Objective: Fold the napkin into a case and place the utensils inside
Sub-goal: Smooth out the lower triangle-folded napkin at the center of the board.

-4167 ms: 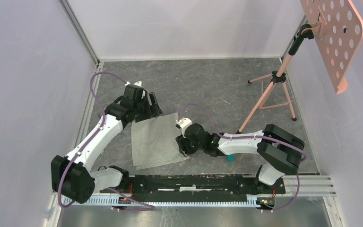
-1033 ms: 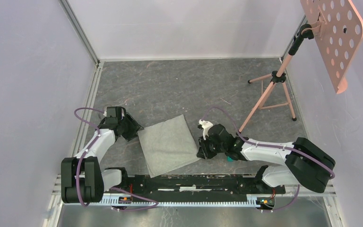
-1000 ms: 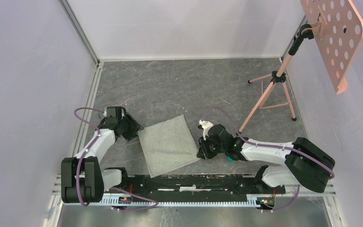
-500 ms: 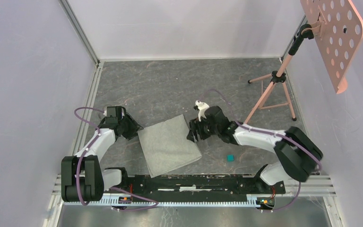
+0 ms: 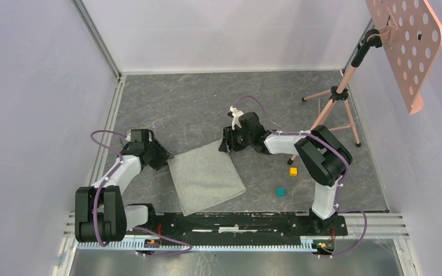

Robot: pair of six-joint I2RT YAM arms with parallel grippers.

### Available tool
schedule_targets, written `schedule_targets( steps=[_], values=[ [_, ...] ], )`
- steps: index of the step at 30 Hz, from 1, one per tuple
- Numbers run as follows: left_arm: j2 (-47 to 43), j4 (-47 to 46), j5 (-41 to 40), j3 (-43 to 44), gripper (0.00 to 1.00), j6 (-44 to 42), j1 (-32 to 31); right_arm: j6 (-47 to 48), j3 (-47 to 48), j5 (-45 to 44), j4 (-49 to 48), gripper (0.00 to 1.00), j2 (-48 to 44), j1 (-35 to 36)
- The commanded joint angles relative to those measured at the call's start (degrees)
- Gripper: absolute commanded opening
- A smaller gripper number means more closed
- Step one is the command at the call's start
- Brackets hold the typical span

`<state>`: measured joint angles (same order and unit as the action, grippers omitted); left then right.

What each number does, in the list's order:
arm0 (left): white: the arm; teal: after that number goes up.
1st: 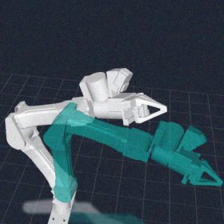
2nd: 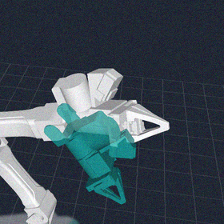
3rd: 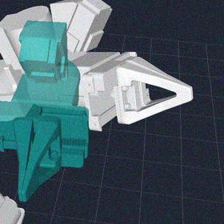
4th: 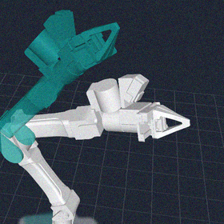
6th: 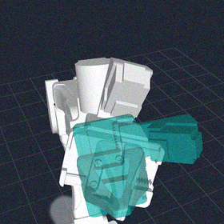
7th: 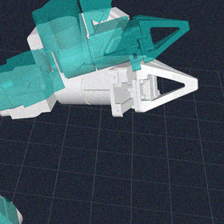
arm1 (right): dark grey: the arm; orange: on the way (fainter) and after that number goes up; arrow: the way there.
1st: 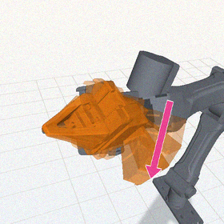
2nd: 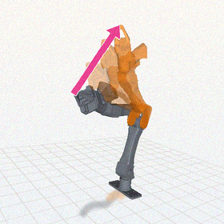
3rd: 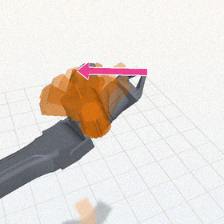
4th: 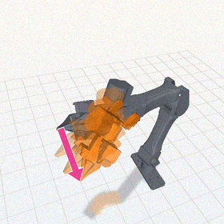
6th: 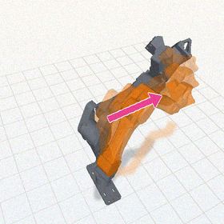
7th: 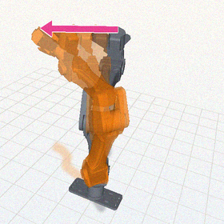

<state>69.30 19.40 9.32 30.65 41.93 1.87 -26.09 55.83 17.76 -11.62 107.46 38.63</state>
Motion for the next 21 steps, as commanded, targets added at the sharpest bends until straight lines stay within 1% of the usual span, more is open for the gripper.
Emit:
schedule_targets(
  steps=[1,6,9,17,19,21],
  values=[
    [0.83,-3.09,-0.72,-0.42,0.48,-0.66,0.32,0.75,2.55,0.22,-1.4,0.55,1.63,-0.45],
    [0.75,-3.5,-1.15,-1.24,0.44,-0.53,0.29,1.36,2.49,-1.2,-2.36,0.56,1.76,-1.18],
    [0.84,-3.67,-1.45,-1.39,0.41,-0.45,0.3,1.71,3.82,-0.57,-2.23,0.56,3.22,-1.19],
    [1.23,-4.08,-1.85,-1.21,0.41,-0.53,0.31,1.66,4.72,-0.47,-3.24,0.57,4.99,-1.41],
    [1.21,-4.4,-2.11,-1.47,0.4,-0.39,0.3,1.57,4.62,-0.31,-4.0,0.53,5.52,-1.5],
    [1.06,-5.06,-2.44,-2.01,0.38,0.21,0.24,1.64,4.38,-0.67,-4.53,0.44,5.74,-1.52]
  ],
)
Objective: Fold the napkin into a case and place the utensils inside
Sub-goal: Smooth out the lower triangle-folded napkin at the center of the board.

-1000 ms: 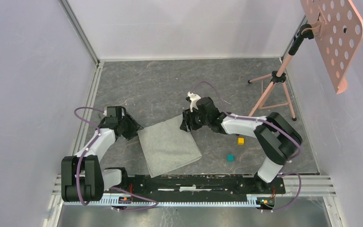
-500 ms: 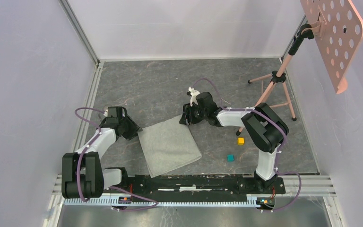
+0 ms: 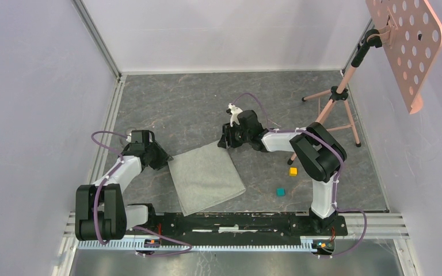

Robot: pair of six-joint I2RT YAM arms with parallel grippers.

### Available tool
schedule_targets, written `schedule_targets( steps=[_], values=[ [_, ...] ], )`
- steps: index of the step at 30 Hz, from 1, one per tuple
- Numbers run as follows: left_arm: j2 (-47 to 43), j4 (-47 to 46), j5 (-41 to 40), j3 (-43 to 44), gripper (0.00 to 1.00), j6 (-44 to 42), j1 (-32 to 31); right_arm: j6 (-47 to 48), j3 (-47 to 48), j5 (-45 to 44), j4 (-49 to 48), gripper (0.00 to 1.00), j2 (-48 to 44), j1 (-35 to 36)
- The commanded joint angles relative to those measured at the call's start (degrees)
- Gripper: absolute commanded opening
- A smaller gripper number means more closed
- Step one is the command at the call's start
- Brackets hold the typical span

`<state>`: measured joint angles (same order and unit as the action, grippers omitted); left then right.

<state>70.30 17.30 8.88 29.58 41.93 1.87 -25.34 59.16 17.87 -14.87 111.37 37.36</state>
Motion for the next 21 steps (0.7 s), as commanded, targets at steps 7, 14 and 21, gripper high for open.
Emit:
schedule_targets(
  steps=[7,14,21],
  values=[
    [-1.27,-11.18,-0.4,-5.82,0.24,4.7,0.25,1.27,0.15,0.09,-3.79,0.12,0.75,-2.51],
    [1.86,-12.42,-3.59,-2.99,0.17,4.65,0.24,5.93,2.81,0.57,-2.17,0.03,2.06,-4.09],
    [-0.01,-5.64,-4.14,1.78,0.4,2.23,0.31,13.04,12.42,0.39,10.65,0.33,3.65,-4.52]
  ],
)
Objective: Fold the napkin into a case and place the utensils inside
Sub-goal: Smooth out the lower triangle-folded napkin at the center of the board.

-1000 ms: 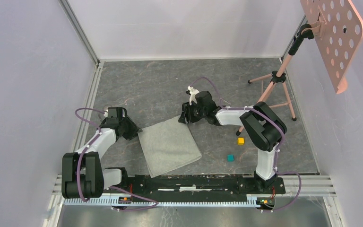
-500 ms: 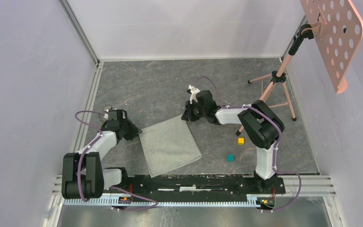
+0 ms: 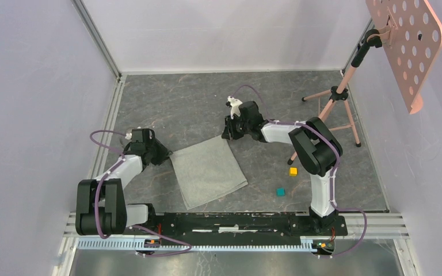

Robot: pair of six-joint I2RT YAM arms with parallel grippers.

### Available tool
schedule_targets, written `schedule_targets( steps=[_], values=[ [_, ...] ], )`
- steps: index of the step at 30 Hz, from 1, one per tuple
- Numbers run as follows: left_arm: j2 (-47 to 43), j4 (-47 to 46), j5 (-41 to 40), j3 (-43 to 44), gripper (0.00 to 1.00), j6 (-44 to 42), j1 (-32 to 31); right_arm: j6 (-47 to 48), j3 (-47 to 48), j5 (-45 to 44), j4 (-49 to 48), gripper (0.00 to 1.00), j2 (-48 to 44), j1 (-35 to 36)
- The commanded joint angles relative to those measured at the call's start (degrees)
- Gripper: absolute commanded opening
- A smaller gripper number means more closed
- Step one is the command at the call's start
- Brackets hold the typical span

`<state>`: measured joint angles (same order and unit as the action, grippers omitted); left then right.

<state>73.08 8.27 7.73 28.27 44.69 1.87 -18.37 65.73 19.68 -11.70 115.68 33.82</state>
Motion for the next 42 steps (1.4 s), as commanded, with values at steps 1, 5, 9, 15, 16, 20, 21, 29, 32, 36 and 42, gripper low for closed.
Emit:
schedule_targets(
  steps=[1,5,9,15,16,20,21,29,32,36,42],
  values=[
    [-4.7,5.01,-2.98,3.05,0.44,-0.98,0.31,6.54,6.86,-1.84,10.98,0.37,-1.46,-0.89],
    [-11.47,10.4,-2.08,2.97,0.6,-2.62,0.26,8.37,3.55,-3.82,17.71,0.58,-8.85,1.37],
    [-14.19,12.33,2.44,3.96,0.7,-3.39,0.07,7.66,-4.49,-3.61,20.74,0.66,-16.84,4.07],
    [-11.52,12.02,8.14,6.93,0.74,-3.85,-2.03,1.39,-19.59,-2.16,16.07,0.66,-27.91,6.93],
    [-10.9,11.94,8.46,7.62,0.74,-3.93,-3.73,0.59,-21.69,-2.67,15.46,0.66,-29.51,7.34],
    [-9.43,11.92,8.71,9.39,0.74,-3.77,-6.98,-2.51,-28.31,-3.94,13.16,0.65,-34.57,7.75],
    [-9.29,11.76,8.57,9.59,0.74,-3.69,-7.72,-2.88,-29.42,-4.6,13.11,0.64,-35.56,7.7],
    [-9.47,12.03,8.35,10.55,0.73,-3.44,-10.61,-6.52,-35.51,-2.51,6.74,0.49,-37.65,8.44],
    [-10.6,12.8,8.17,10.66,0.74,-3.68,-10.75,-6.93,-36.6,-1.91,5.46,0.44,-36.84,9.52],
    [-11.11,13.88,7.69,11.49,0.74,-4.26,-10.79,-5.57,-37.25,-3.05,5.57,0.33,-36.01,10.16],
    [-10.44,13.77,8.16,11.75,0.74,-4.37,-10.77,4.64,-31.26,-22.87,18.22,0.13,-34.82,9.23]
  ],
)
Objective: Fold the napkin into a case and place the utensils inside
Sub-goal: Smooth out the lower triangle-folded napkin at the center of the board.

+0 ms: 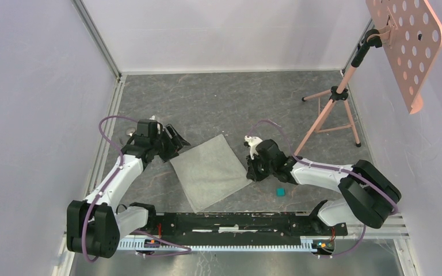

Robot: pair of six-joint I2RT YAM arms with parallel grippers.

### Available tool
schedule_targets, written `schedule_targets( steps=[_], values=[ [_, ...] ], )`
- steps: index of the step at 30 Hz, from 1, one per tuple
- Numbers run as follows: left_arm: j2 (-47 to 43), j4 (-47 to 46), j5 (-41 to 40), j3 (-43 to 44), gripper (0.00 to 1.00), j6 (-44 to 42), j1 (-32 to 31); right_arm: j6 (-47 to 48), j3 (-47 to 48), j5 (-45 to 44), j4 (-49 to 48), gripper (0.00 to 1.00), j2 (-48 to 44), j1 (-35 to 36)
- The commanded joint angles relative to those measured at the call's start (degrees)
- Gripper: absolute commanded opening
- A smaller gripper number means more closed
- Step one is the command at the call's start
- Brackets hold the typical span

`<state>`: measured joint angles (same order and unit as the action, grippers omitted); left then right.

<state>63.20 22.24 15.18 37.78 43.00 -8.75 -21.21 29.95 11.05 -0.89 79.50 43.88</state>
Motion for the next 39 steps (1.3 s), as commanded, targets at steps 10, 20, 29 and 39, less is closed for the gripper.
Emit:
schedule_targets(
  steps=[10,20,29,39],
  values=[
    [7.96,-4.54,6.84,4.65,0.73,-1.58,-6.51,16.49,13.72,-31.66,13.04,0.33,4.92,-4.87],
    [9.51,-9.56,6.79,-1.0,0.69,1.82,-13.57,16.11,24.11,-10.31,9.81,0.61,4.9,-4.99],
    [12.96,-11.97,4.62,-7.22,0.66,1.47,-13.59,7.52,30.53,11.59,-6.7,0.45,17.99,-5.49],
    [16.13,-11.26,-1.96,-7.72,0.66,-0.46,-13.75,13.07,29.38,5.13,-6.84,0.35,28.18,-7.52]
  ],
)
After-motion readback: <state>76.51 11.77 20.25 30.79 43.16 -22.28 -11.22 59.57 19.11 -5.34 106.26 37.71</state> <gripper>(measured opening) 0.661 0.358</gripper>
